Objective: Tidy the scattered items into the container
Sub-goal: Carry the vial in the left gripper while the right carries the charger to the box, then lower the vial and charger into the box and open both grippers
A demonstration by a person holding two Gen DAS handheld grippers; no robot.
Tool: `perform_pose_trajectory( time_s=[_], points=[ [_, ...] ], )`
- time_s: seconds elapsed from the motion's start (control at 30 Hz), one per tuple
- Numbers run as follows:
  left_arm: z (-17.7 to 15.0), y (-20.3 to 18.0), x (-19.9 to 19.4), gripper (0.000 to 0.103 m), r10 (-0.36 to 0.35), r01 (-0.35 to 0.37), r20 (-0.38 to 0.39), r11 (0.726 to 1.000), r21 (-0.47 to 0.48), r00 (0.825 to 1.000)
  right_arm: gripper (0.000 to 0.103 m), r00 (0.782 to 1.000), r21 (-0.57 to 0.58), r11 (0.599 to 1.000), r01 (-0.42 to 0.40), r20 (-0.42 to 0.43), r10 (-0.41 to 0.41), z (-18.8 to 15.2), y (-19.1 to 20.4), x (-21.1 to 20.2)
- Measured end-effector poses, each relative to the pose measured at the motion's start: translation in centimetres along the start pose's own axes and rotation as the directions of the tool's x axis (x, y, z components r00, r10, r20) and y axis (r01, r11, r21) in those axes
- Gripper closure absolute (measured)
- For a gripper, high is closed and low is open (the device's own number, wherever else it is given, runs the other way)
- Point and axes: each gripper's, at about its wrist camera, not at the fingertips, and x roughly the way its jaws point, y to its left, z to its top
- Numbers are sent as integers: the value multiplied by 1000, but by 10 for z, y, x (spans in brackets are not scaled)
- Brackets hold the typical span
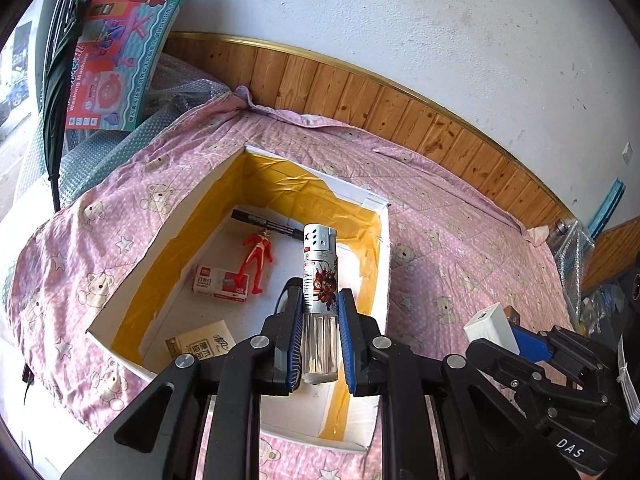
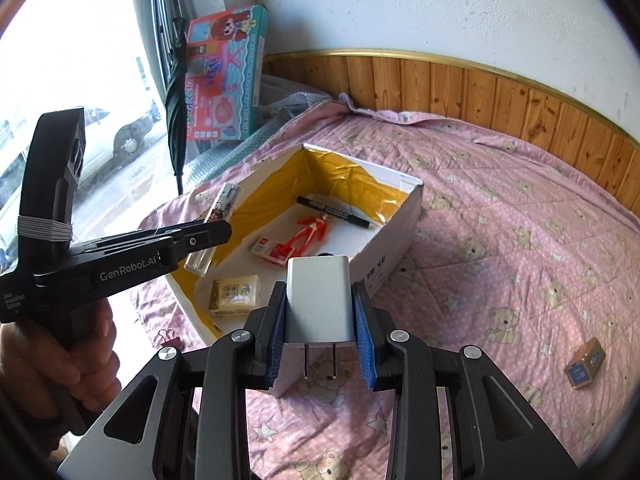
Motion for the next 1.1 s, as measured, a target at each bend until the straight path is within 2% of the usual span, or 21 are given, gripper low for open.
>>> perform_pose_trajectory(
  time_s=[0.4, 0.6, 0.8, 1.1],
  points=[
    [2, 32, 24, 85, 42, -47, -64, 996, -71, 997, 71, 999, -75, 997, -36, -33, 33, 36, 11, 45],
    [2, 41, 38, 85, 63, -74, -110, 992, -97, 992, 71, 993, -65, 994, -84, -89, 78, 54, 7, 78],
    [5, 46, 51, 85, 46, -67, -154, 989, -133, 987, 71, 984, -71, 992, -105, -153, 93, 73, 3, 114],
    [12, 31, 72, 85, 33, -50, -187, 995, -87, 982, 71, 964, -137, 986, -93, -262, 54, 87, 2, 165]
  ],
)
